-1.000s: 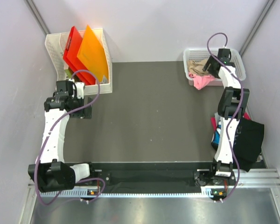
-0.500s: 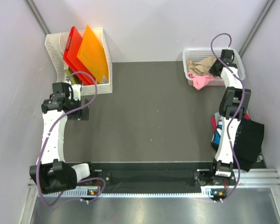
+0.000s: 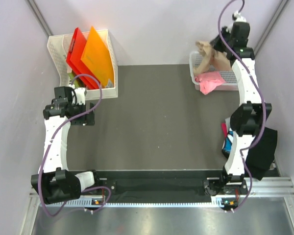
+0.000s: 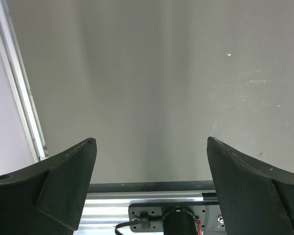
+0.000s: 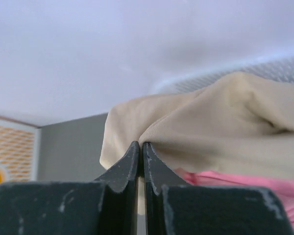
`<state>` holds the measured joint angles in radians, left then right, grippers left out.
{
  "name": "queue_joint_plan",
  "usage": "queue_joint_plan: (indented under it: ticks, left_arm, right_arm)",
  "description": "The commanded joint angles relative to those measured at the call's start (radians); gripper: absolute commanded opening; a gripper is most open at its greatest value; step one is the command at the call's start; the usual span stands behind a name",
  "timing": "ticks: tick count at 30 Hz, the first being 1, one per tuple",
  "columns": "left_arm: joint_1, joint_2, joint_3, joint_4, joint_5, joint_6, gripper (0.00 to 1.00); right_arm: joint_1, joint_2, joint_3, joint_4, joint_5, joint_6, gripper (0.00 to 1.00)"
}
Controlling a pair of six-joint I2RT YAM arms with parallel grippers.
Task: Fold and stack the t-shirts
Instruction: Grab crumpled tshirt from bin with the right arm, then move the tshirt to the center of the board
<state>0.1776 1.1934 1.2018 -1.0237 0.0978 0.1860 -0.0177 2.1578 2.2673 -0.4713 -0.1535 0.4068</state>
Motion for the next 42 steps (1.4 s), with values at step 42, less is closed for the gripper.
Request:
queue_joint_plan:
  ticks: [42]
  left_arm:
    - [0.010,-0.232,0.108,-0.068,0.132,0.058,0.98]
  right_arm:
    - [1.050,-0.733,-0.560,-0.420,0.061,-0.092,0.00]
